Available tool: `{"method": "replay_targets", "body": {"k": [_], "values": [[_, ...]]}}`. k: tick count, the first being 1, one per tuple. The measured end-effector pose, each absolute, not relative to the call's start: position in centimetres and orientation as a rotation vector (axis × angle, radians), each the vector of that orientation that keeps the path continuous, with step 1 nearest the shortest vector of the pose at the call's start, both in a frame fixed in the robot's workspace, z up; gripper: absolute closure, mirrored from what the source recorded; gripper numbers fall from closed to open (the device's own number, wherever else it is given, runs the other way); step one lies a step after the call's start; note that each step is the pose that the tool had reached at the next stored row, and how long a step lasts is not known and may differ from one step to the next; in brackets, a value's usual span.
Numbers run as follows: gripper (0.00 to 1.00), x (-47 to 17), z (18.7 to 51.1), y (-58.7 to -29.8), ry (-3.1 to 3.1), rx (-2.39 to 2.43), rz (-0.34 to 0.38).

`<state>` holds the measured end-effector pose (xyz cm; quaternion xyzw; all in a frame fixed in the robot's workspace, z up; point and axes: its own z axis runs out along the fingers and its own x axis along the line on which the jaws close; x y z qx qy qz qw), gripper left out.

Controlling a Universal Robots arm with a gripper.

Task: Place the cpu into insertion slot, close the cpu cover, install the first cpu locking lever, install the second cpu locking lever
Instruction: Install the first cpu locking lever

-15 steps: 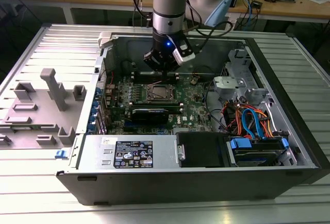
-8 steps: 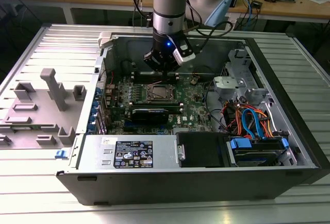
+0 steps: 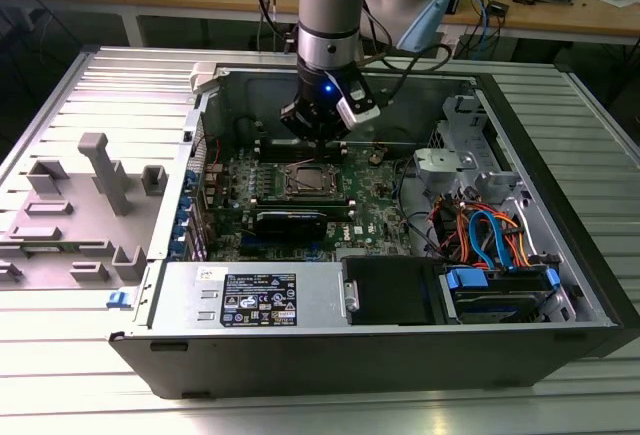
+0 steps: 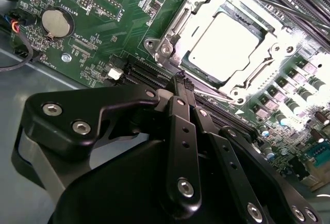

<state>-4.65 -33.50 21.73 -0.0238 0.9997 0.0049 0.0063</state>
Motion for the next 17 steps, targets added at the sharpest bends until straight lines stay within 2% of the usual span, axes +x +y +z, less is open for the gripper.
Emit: {"method": "replay_targets", "body": {"k": [17], "values": [[0.89, -4.6, 21.42, -33.5, 3.128, -0.075, 0.016]]}}
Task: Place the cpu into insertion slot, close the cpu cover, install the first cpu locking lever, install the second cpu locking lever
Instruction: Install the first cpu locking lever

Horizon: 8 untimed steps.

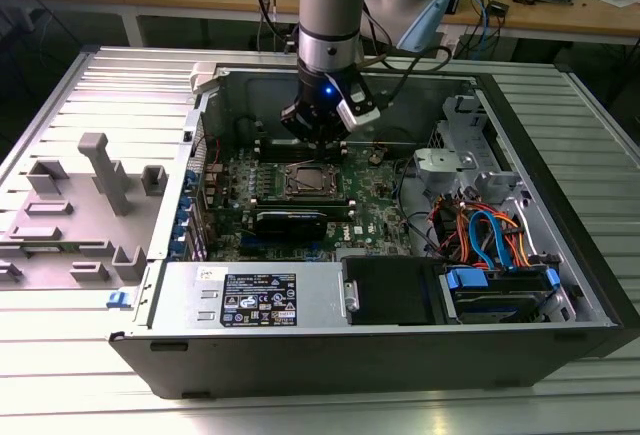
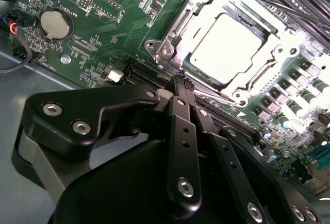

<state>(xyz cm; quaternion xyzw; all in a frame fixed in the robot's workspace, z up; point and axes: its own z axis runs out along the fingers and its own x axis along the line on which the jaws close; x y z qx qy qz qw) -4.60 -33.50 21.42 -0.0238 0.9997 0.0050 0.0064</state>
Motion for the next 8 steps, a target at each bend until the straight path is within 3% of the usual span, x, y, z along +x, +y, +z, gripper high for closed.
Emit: {"method": "replay_targets", "body": {"k": [8], "values": [[0.89, -4.52, 20.8, -33.5, 3.128, -0.075, 0.015]]}}
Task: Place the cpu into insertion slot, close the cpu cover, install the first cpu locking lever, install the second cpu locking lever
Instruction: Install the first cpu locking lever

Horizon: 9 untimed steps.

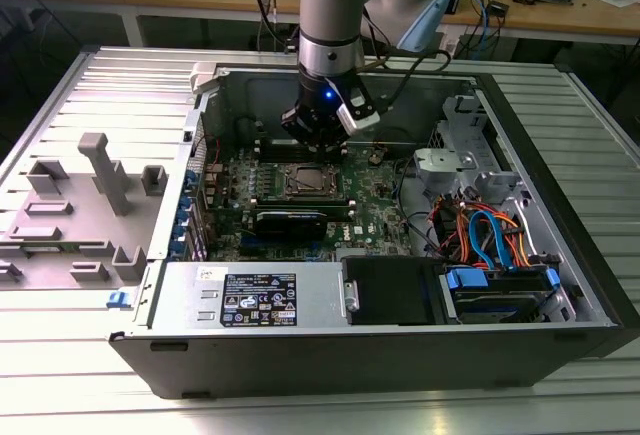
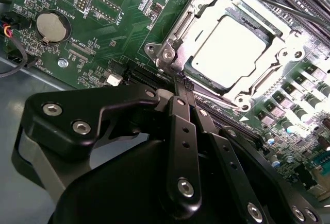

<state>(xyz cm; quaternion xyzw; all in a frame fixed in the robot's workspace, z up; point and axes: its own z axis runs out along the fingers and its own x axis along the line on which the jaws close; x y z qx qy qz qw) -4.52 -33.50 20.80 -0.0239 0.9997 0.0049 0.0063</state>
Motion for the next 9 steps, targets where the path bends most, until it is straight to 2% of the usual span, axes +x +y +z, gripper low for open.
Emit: {"method": "replay_targets", "body": {"k": [9], "values": [[0.89, -4.52, 20.88, -33.5, 3.127, -0.075, 0.015]]}}
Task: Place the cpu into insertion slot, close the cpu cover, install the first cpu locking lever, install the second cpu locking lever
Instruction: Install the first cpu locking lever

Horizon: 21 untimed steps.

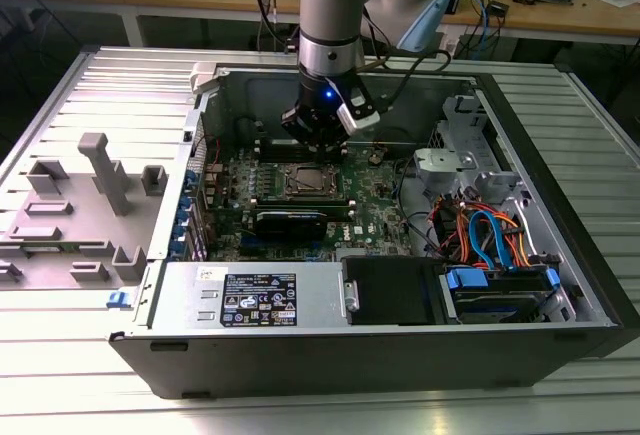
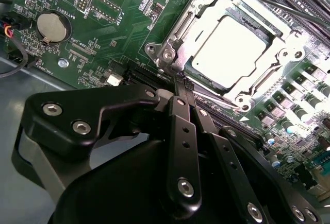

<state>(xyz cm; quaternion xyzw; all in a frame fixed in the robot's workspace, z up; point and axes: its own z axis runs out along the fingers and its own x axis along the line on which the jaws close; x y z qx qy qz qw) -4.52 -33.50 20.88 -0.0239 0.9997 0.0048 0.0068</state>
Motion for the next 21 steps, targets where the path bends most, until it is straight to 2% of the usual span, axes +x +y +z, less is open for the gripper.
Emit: {"method": "replay_targets", "body": {"k": [21], "values": [[0.89, -4.39, 20.86, -33.5, 3.127, -0.075, 0.015]]}}
